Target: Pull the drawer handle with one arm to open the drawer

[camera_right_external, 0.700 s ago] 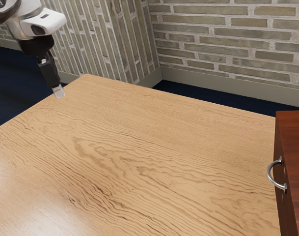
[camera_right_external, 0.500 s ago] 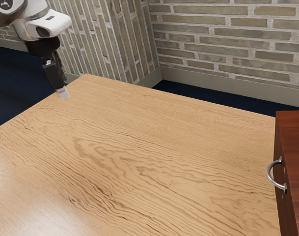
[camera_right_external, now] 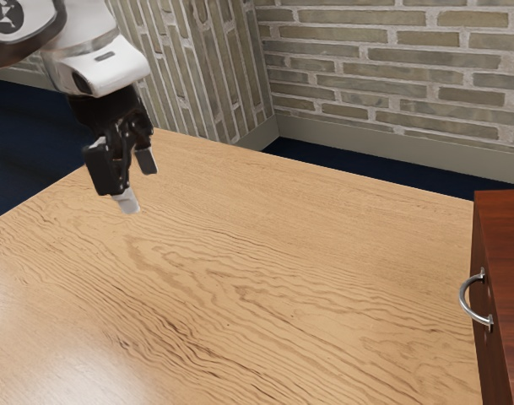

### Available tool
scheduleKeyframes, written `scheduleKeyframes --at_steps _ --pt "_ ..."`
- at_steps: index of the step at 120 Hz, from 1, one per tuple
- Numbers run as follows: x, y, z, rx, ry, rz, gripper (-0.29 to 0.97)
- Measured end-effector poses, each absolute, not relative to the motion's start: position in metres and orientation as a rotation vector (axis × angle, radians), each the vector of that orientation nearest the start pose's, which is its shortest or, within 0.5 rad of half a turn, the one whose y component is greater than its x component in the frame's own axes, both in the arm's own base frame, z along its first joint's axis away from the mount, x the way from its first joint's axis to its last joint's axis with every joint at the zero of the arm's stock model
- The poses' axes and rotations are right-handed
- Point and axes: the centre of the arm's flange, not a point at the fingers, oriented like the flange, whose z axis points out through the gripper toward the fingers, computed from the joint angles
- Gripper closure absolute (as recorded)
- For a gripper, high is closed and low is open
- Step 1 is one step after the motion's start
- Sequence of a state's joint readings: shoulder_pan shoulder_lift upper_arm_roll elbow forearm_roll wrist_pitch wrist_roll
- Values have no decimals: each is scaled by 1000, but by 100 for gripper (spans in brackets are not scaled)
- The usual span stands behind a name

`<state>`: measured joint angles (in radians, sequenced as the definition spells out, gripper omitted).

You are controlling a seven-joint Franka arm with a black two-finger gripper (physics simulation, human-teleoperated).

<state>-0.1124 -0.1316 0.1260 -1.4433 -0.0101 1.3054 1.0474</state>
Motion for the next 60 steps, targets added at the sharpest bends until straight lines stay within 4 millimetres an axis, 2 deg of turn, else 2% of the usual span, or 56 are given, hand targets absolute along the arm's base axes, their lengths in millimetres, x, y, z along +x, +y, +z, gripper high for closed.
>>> scheduleKeyframes --at_steps 14,30,60 --pt "479 -9 719 -2632 1788 24 0" --pt "501 -31 687 -2446 2087 -6 0" --pt "529 -81 663 -1879 2547 -212 2"
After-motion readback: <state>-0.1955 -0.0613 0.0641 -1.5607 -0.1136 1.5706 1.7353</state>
